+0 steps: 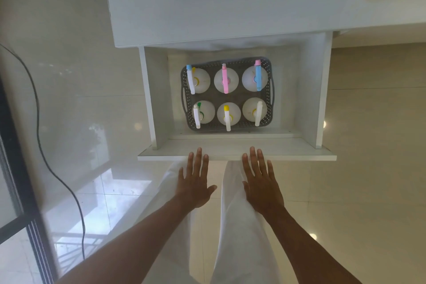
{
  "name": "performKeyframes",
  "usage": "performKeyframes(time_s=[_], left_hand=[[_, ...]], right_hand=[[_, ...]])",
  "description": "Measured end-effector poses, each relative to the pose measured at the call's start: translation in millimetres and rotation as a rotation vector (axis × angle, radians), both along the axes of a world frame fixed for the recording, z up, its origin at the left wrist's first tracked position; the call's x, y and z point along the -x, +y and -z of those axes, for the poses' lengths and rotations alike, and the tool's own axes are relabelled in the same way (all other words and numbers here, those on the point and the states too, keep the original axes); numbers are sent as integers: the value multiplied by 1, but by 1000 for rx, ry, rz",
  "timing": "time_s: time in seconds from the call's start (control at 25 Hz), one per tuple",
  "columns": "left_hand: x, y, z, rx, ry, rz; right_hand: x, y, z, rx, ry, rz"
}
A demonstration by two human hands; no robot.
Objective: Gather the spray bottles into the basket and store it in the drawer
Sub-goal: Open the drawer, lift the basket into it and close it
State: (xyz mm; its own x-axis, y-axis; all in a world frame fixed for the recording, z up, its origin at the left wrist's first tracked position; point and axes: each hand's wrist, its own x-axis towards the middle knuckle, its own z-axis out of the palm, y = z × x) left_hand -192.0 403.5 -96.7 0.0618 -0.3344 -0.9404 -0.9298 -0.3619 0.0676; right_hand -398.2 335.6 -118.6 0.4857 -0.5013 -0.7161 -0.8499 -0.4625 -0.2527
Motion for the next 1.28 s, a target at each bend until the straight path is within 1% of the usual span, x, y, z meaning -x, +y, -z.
performKeyframes(time_s=[0.28,0.48,0.84,1.12,1.28], left_hand=[[-11,-16,8,94,-14,4],[-23,-36,15,179,-45,9],[-55,-91,27,357,-95,-4],[-79,-144,34,448,-143,-9],[-95,-179,35,479,-133,-41]], right_hand=[[-13,-22,5,32,9,2],[-25,-47,8,86,-28,-10],[-56,-111,18,204,-95,-11],[-84,-166,25,287,-124,-37],[-101,-196,29,339,-124,-47]])
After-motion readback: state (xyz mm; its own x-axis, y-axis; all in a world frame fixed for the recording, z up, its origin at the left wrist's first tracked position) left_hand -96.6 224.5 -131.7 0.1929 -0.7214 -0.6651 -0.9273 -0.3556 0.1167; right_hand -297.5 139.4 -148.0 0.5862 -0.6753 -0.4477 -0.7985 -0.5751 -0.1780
